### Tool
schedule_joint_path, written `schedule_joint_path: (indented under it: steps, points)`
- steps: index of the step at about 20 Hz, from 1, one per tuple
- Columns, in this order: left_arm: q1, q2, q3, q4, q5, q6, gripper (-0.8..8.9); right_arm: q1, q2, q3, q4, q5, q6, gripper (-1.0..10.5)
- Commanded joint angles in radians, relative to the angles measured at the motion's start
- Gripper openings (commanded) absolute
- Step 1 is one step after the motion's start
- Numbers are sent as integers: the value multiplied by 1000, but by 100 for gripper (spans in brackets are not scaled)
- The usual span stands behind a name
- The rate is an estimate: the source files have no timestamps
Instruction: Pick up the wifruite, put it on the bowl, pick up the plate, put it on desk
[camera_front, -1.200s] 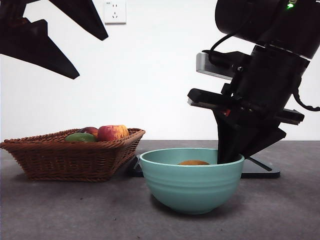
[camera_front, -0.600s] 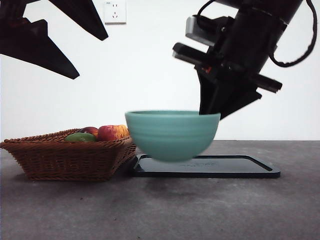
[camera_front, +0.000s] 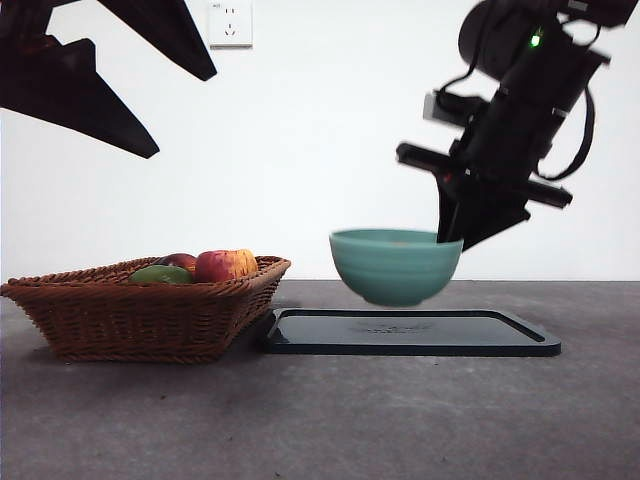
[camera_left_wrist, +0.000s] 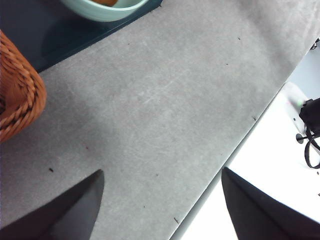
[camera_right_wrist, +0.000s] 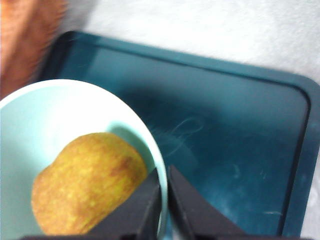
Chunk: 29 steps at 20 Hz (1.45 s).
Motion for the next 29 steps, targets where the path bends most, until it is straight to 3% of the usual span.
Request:
schedule_joint_path:
  steps: [1, 9, 10, 12, 17, 23, 29]
  points:
    - [-9, 5, 8, 6, 4, 15, 375, -2, 68, 38, 21, -5, -26, 12]
    - [-9, 5, 8, 7, 4, 16, 375, -3, 110, 50, 56, 1, -61, 12]
    - [-9, 5, 8, 7, 4, 16, 375, -3, 110, 50, 56, -1, -60, 25]
    - [-9, 5, 8, 7, 4, 16, 375, -2, 110, 50, 56, -1, -60, 186]
    - [-9, 5, 8, 6, 4, 15, 375, -2, 92, 50, 51, -1, -51, 200]
    - [-9, 5, 8, 3, 4, 14, 375, -3, -161, 50, -41, -2, -49, 200]
    - [-9, 5, 8, 7, 4, 15, 375, 38, -480, 50, -335, -2, -63, 199]
